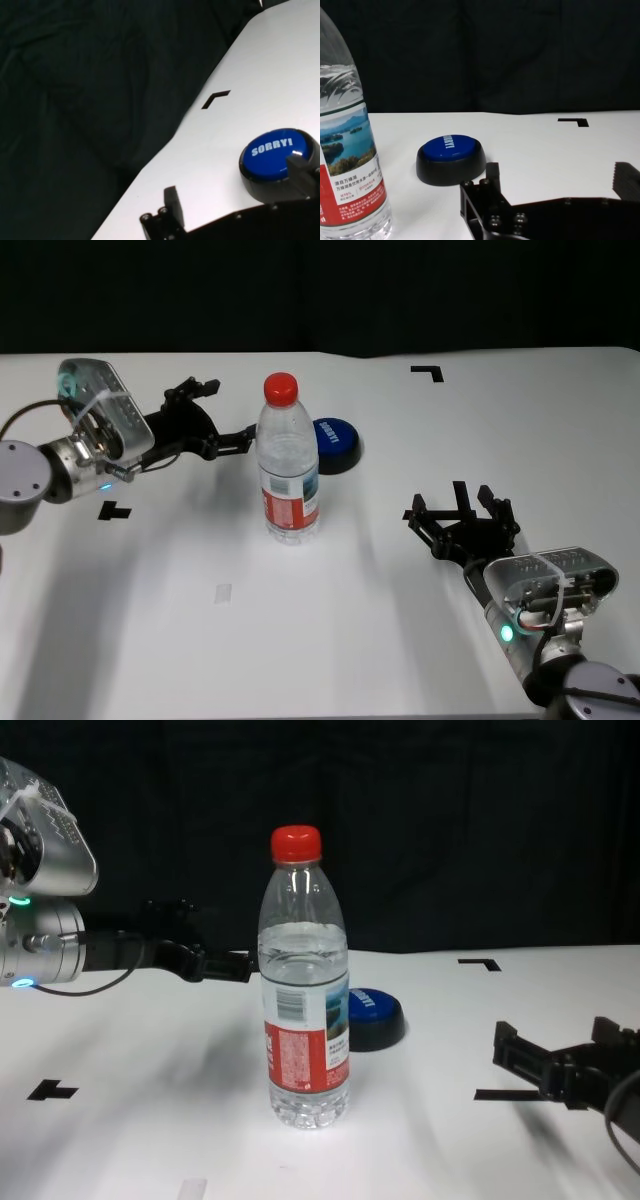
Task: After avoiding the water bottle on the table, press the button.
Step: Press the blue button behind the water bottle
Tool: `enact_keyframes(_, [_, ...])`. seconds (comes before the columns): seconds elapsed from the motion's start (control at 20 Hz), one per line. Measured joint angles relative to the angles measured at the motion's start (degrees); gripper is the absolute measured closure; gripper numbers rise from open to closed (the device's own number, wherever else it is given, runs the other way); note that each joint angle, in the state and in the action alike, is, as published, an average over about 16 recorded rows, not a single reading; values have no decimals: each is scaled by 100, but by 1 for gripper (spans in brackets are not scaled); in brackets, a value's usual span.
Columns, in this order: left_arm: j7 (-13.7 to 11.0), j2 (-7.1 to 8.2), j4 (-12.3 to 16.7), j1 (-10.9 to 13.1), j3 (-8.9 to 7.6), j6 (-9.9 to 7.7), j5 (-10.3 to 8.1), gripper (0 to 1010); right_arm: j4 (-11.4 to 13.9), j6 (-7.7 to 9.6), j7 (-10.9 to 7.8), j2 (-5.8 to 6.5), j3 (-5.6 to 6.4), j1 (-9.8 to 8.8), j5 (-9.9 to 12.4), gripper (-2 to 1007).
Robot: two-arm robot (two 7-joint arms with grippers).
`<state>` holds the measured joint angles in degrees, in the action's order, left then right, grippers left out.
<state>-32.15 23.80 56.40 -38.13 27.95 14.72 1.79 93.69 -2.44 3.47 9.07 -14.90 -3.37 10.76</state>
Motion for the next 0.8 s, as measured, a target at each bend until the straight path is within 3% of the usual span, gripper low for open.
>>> enact_keyframes(0.45, [-32,-3,-41,-68,10,48,7,7,0,0,0,0,0,0,0,2])
enact_keyframes(0.8, [-104,-72,-332,-322,62,230,61,7,0,0,0,0,0,0,0,2])
